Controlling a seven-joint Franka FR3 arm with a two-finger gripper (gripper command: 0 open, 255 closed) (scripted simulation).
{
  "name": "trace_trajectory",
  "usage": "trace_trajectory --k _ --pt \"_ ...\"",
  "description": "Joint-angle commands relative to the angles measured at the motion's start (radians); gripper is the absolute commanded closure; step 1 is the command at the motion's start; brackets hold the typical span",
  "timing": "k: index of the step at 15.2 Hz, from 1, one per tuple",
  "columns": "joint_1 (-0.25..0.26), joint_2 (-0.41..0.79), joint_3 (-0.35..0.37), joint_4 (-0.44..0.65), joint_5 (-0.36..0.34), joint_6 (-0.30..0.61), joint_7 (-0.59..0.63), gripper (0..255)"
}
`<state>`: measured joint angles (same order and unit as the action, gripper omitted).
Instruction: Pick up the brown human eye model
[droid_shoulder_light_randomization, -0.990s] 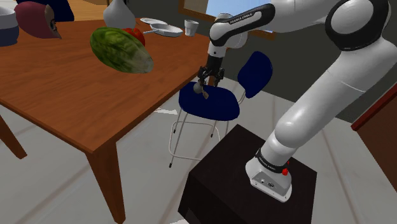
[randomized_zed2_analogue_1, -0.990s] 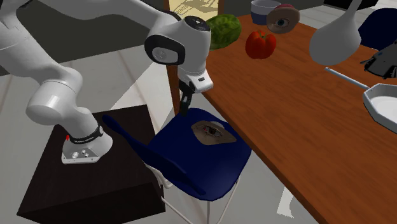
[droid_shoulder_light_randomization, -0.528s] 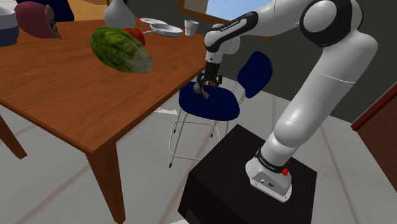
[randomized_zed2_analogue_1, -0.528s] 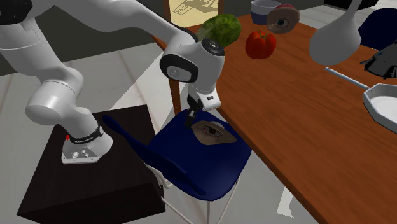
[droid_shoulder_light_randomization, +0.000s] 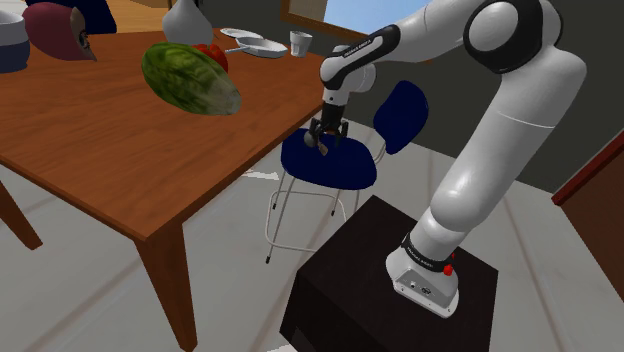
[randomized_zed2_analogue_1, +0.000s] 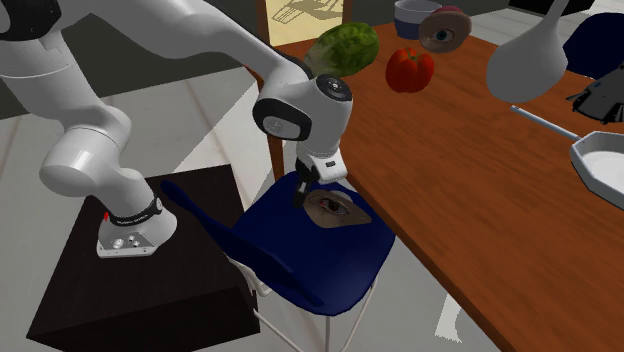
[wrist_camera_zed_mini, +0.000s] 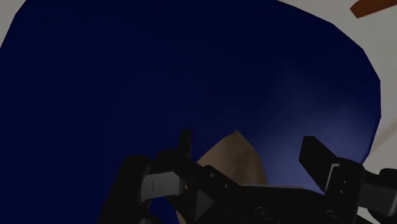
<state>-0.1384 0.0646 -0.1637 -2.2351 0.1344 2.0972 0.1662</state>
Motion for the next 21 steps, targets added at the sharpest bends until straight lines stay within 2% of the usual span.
trace_trajectory --k 1,6,8,21 --pt "0.007 0.01 0.008 -0.009 0.002 0.091 0.005 255" --pt "0.003 0.0 0.005 -0.025 -0.001 0.096 -0.001 255" --pt "0.007 0.026 0.007 0.0 0.005 0.097 0.002 255" --pt "0.013 -0.069 -0.001 0.075 -0.025 -0.069 0.035 255"
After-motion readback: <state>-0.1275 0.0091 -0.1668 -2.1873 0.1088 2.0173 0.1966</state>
